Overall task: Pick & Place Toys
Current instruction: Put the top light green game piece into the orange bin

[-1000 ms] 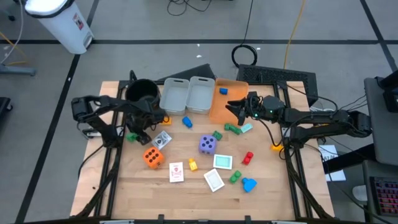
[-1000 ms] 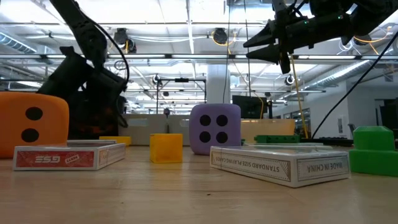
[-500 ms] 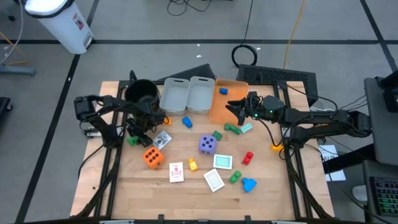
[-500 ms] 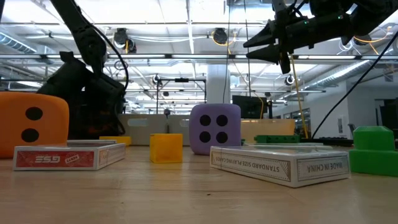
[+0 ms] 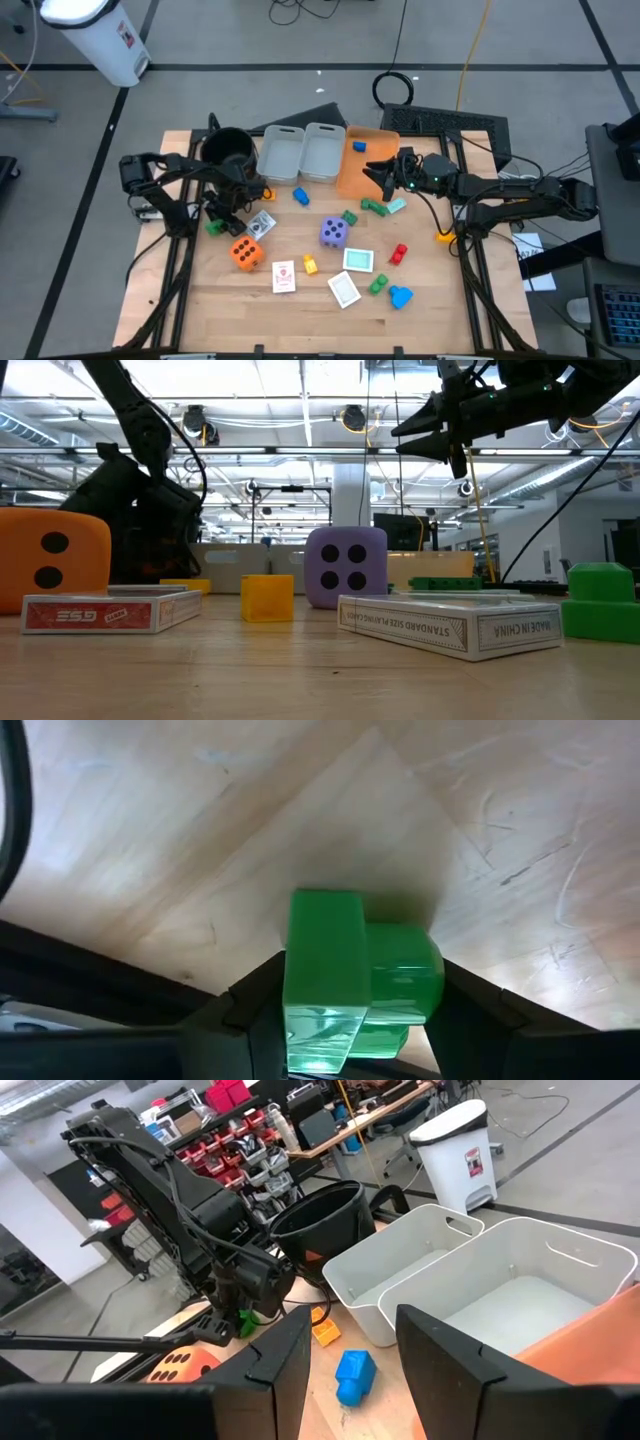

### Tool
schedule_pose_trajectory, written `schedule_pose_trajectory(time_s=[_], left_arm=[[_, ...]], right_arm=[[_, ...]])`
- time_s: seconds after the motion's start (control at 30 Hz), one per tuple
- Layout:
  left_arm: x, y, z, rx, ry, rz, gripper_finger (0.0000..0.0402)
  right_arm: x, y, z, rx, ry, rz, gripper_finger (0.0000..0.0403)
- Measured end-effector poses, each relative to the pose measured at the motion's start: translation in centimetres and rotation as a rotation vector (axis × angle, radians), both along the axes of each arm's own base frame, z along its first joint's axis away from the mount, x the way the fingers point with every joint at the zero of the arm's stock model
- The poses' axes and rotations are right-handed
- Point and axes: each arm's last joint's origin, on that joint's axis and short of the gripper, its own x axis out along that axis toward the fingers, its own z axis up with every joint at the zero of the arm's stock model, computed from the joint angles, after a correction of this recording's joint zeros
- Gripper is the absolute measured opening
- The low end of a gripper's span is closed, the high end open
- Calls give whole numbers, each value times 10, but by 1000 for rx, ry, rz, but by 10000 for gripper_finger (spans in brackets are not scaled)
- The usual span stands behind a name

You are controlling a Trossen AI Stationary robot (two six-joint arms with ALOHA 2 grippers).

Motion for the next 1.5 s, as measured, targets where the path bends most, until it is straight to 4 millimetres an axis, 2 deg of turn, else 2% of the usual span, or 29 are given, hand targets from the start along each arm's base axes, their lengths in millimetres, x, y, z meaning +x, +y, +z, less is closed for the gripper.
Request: schedule_pose_trajectory(time_s=[0.07, 0.23, 0.5, 0.7, 0.93, 1.0, 1.17, 1.37, 1.5], left_arm=[[1, 0, 2, -11, 3, 6, 178], [7, 2, 18, 1, -58, 11, 176], [13, 3, 70, 64, -214, 61, 176], [25, 6, 124, 150, -536, 159, 176], [53, 18, 191, 339, -1136, 293, 176], [61, 22, 204, 366, -1274, 315, 176], [81, 30, 215, 418, -1451, 357, 177], [114, 37, 205, 440, -1545, 357, 178], [135, 40, 196, 434, -1612, 349, 178]], right_arm=[[0, 0, 0, -1, 0, 0, 139], [0, 0, 0, -2, 1, 0, 139], [0, 0, 0, -2, 0, 0, 139], [0, 0, 3, -15, -30, 1, 139], [2, 6, 13, -123, -104, 60, 139], [3, 11, 17, -161, -131, 80, 139], [6, 20, 22, -176, -129, 123, 149], [26, 32, 40, -220, -74, 186, 194], [42, 30, 46, -258, 45, 115, 226]])
